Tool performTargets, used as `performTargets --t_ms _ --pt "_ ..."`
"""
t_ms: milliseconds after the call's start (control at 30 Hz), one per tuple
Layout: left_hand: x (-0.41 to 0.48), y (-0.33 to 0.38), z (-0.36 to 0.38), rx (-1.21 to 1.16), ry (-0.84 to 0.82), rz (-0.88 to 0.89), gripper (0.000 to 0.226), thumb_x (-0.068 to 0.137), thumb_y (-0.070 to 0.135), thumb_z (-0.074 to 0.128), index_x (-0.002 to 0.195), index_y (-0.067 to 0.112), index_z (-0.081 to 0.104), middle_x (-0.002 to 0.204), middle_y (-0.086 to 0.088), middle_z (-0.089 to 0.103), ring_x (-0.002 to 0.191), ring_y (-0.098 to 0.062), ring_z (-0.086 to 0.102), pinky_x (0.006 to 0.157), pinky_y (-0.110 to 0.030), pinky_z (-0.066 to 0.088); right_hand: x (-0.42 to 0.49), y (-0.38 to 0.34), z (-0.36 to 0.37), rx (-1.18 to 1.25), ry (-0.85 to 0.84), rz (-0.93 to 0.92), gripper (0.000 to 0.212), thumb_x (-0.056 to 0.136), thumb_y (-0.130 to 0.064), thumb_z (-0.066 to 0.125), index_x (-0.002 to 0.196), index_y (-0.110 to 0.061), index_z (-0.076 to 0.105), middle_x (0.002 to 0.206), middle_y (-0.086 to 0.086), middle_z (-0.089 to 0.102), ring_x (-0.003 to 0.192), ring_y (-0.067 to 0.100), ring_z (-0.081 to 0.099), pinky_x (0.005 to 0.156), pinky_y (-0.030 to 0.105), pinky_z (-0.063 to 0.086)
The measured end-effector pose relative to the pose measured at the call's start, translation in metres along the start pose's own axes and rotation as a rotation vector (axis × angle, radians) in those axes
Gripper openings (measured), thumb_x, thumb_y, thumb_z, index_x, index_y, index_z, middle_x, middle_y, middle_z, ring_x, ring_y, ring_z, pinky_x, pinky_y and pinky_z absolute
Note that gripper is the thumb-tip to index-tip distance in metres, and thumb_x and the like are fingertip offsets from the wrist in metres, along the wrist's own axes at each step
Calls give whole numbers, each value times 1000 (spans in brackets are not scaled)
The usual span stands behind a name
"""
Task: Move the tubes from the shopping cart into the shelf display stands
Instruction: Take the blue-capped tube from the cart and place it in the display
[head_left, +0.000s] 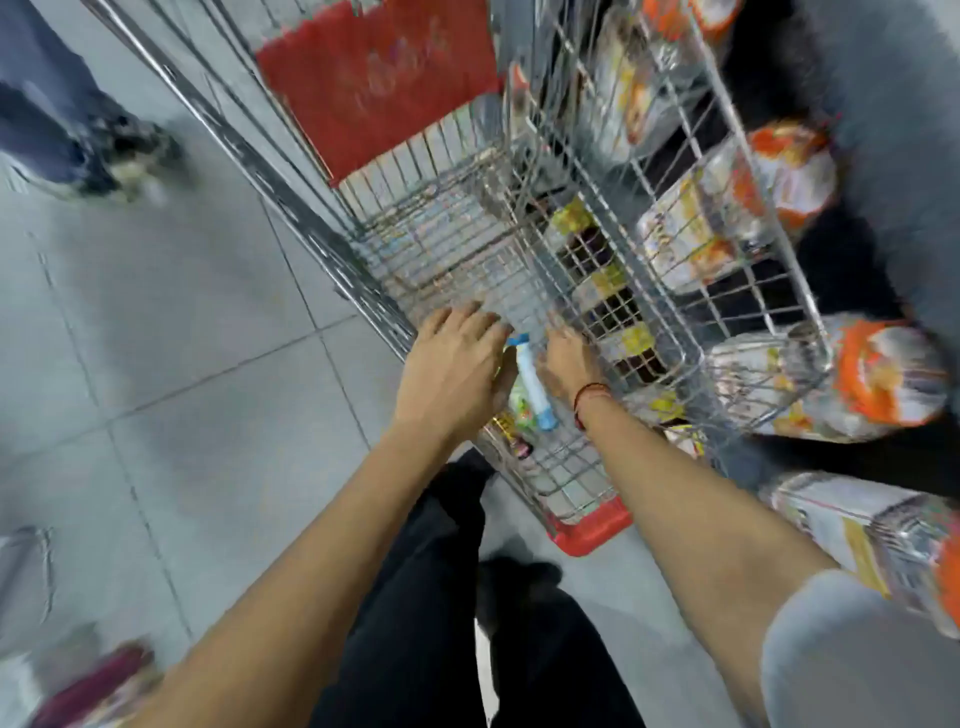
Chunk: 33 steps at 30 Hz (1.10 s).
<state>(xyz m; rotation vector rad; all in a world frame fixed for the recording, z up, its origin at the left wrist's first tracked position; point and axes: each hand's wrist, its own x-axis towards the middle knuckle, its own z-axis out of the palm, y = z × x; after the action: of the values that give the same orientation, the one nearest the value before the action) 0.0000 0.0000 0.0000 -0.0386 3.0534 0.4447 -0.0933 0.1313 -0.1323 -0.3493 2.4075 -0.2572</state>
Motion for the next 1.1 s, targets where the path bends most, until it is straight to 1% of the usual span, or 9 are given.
performTargets --t_ms 133,233,467,633,733,833,900,1000,1100 --pt "3 -2 6 -40 0 -17 36 84 26 36 93 7 65 90 -11 69 94 -30 59 66 -40 50 23 -6 10 141 5 3 30 89 -15 53 113 2 54 121 23 56 110 37 55 90 41 47" --pt "1 -2 8 -43 22 -29 30 86 24 39 91 8 65 84 -8 68 85 -27 60 57 -38 50 31 -9 17 122 -36 7 31 91 -18 54 117 -2 52 117 21 59 107 35 56 83 38 47" --pt "0 0 9 -13 64 -48 22 85 23 47 83 11 65 72 -4 65 70 -26 61 46 -30 38 29 -5 19 112 -28 5 33 91 -16 55 120 -2 46 118 22 58 105 37 58 84 38 48" --pt "0 4 7 -3 82 -68 15 83 19 55 82 10 67 69 -5 66 66 -29 62 45 -24 31 1 4 -3 181 23 -21 42 86 -16 63 122 1 50 119 22 56 105 36 59 87 40 51" --pt "0 5 7 5 76 -75 15 84 18 56 83 11 68 72 -5 66 68 -30 62 45 -25 31 -21 10 -19 231 39 -12 35 80 -14 69 109 2 58 105 18 59 95 33 61 73 31 50" --pt "0 6 5 10 34 -67 17 87 19 53 88 11 68 78 -7 67 69 -31 61 46 -26 37 -48 15 -39 288 52 -15 42 76 -11 72 116 -2 60 98 13 57 89 27 60 71 27 49" --pt "0 7 3 12 -5 -71 17 88 20 53 91 11 68 84 -8 68 71 -32 61 49 -29 40 -67 18 -53 287 90 4 41 76 -7 71 116 -4 62 99 14 62 83 26 59 69 29 51" --pt "-2 9 -2 -21 -35 -86 14 86 17 57 92 10 68 90 -13 68 76 -36 62 54 -35 46 -97 27 -79 280 222 36 25 75 -1 66 100 0 66 102 21 66 88 30 64 75 39 58" --pt "-2 15 -9 -149 3 -122 22 86 16 60 107 9 64 102 -17 68 83 -37 63 64 -41 49 -137 37 -116 304 360 26 28 75 -2 65 103 -2 67 105 20 67 92 32 64 79 42 57"
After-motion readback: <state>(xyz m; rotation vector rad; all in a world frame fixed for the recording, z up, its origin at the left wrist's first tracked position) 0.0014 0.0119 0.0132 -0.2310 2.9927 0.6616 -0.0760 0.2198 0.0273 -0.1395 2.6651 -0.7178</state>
